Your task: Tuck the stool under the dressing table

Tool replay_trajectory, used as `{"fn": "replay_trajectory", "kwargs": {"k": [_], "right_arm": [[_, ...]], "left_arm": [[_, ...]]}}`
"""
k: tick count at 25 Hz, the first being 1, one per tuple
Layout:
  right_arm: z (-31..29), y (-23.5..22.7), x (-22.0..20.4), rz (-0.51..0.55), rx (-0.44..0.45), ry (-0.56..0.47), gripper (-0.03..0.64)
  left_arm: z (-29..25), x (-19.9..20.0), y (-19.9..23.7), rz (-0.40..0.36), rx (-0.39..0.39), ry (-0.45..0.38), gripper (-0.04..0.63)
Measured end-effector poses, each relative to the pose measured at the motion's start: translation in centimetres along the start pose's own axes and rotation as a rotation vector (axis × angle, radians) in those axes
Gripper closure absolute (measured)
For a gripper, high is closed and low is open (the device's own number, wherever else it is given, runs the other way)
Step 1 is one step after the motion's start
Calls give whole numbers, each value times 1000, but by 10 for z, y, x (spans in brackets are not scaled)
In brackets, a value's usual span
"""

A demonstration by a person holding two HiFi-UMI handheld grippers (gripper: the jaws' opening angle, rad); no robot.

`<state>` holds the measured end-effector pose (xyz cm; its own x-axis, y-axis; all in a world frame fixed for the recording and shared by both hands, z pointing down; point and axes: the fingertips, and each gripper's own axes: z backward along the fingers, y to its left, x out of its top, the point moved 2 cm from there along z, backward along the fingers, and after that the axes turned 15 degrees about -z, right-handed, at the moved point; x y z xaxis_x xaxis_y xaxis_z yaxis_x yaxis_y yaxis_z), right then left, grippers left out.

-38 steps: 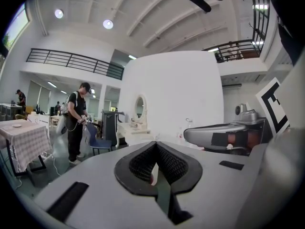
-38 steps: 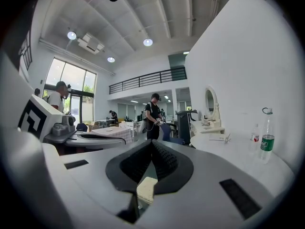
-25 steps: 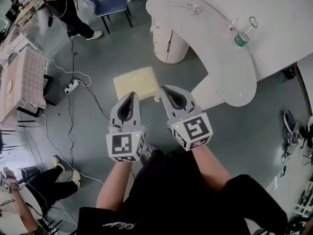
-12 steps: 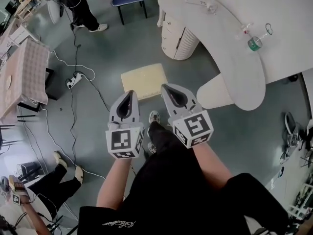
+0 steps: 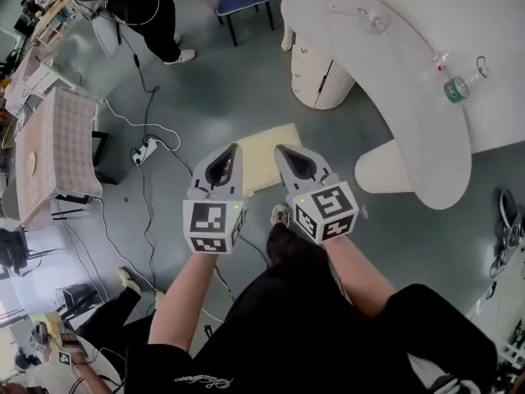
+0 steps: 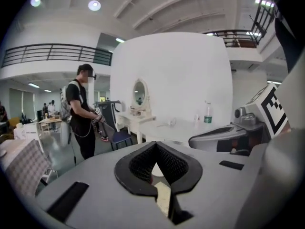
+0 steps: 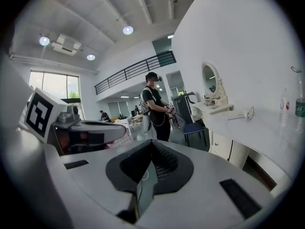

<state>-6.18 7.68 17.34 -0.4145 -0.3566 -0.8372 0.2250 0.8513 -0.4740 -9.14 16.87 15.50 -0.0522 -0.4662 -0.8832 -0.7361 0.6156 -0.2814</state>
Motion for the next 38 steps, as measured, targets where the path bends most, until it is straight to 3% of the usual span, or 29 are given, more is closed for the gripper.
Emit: {"fn": "replay_trajectory", "kwargs": {"k": [2, 6, 9, 12, 14, 18, 22, 29, 33, 38], "right_arm": [[-18, -13, 4, -16, -14, 28, 611], [-39, -33, 1, -31, -37, 79, 611], [-61, -31, -8, -4, -12, 89, 611], [-77, -40, -19, -5, -23, 90, 611], [-79, -50, -31, -66, -76, 67, 611], [-87, -74, -46, -210, -220, -6, 611], [-103, -94, -72, -261, -361, -38, 611], [-119, -118, -156, -432, -623, -48, 611], [-143, -129, -222, -528, -713, -21, 611], [-154, -150, -296, -791, -824, -45, 611]], "left_arm": [[-14, 10, 6, -127, -126, 67, 590], [-12, 23, 2, -465, -445, 228, 591], [-18, 36, 16, -561, -542, 244, 590], [-48, 44, 18, -545, -576, 194, 591], [-68, 28, 7, -537, -614, 195, 591], [-102, -26, -9, -488, -662, 212, 591], [-129, -87, -10, -483, -719, 217, 590], [-187, -174, -10, -497, -907, 213, 591], [-210, -256, -17, -483, -965, 294, 591], [-230, -342, -38, -450, -1034, 434, 590]]}}
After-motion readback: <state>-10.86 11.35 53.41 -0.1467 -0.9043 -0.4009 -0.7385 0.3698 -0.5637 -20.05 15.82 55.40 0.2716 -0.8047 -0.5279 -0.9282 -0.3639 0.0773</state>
